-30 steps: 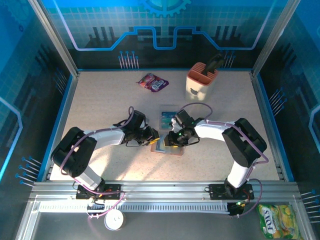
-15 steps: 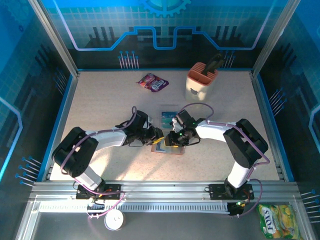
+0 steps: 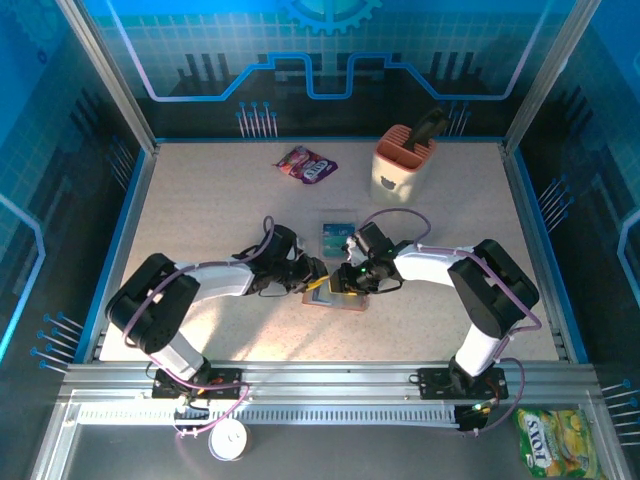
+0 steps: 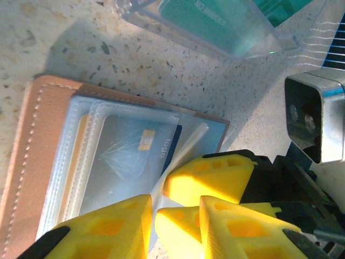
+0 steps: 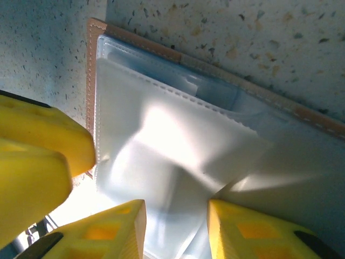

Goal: Take the credit cards out of the card holder

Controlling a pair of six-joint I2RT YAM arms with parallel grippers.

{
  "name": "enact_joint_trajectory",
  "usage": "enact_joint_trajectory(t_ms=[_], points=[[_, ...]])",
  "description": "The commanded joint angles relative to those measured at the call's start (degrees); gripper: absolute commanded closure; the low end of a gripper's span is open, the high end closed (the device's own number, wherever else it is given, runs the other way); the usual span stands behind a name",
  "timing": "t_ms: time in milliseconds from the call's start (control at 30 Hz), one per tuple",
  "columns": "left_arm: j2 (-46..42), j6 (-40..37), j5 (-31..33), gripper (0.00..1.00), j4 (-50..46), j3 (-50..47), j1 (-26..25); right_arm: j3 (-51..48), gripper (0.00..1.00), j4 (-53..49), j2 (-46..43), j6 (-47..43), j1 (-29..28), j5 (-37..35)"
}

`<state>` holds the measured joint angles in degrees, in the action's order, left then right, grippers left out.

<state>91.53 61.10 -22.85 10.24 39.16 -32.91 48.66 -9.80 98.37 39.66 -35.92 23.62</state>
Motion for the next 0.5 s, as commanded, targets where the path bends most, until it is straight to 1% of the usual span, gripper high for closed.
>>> enact_joint_trajectory(t_ms=[0,100,233,467], points=[[-2.24,-2.30,1.50,0.68,-4.42,0.68,-0.38,-0.72,0.63,0.05,-0.29,0.77,0.54,1.08],[-0.67,-1.68,-0.15,0.67,-3.20,0.84,-0.49,-0.41,0.63,-0.13,-0.12,0.51,0.50,1.07],[0.36,-0.34,-0.39,0.67,-0.77,-0.12,-0.67,-0.61,0.63,0.03,-0.43,0.59,0.56,1.05],[2.24,2.92,-2.40,0.69,5.87,-2.19,-0.72,-0.90,0.63,0.21,-1.12,0.77,0.59,1.17]])
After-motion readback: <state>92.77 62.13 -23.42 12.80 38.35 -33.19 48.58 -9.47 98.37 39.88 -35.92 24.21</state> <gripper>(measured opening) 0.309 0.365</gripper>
